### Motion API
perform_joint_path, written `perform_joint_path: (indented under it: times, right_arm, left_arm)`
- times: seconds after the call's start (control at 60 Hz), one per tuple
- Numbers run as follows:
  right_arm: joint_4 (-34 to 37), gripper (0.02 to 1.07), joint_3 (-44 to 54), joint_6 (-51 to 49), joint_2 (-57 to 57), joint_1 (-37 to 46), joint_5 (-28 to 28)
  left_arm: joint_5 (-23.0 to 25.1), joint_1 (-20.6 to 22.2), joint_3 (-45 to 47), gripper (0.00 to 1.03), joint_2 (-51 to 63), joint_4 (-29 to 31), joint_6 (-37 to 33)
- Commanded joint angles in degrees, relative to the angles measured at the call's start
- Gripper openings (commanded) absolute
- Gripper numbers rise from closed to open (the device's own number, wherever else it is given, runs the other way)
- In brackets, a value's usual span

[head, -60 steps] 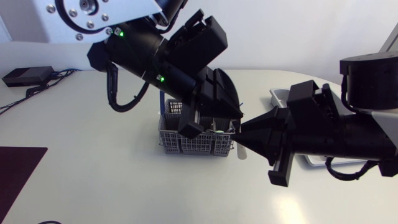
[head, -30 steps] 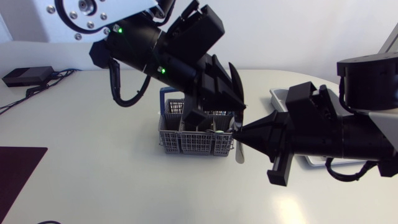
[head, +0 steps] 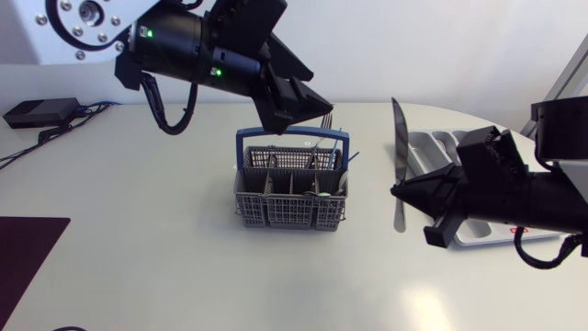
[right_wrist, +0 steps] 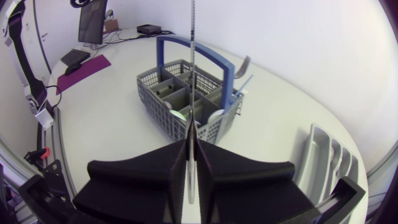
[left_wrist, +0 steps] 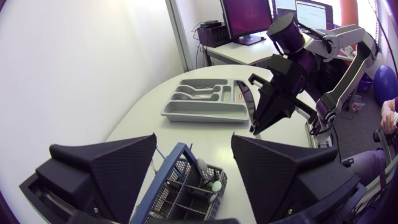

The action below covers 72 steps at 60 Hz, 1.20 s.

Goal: Sort the cutlery from the basket into the organizer compartments.

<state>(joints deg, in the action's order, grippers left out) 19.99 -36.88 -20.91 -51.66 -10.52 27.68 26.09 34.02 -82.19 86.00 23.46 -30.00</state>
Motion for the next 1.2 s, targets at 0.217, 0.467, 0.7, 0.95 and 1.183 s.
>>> perform_joint_path:
  times: [0.217,0.467,0.7,0.95,1.183]
  right_arm:
    - [-0.8,0.08,-1.2,-6.9,-3.0,18.3,1.8]
    - [-4.4,0.08,-6.7,-9.5,-14.1,30.8,1.9]
    - [-7.4,0.08,-16.9,-11.6,-29.2,37.8,-1.9]
    - [-7.5,0.08,-33.1,-11.4,-46.4,41.6,-7.8]
    - [-7.3,0.08,-44.0,-10.8,-58.5,43.3,-13.9]
  left_arm:
    - [-10.5,3.9,8.3,0.86,-1.4,-4.3,-6.5]
    - [-17.2,7.3,11.5,0.86,1.3,-5.4,-11.6]
    - [-20.2,8.3,12.1,0.86,4.0,-5.4,-14.0]
    - [-22.5,9.5,12.6,0.84,5.8,-5.4,-15.8]
    - [-23.7,9.5,12.6,0.83,6.9,-5.4,-16.8]
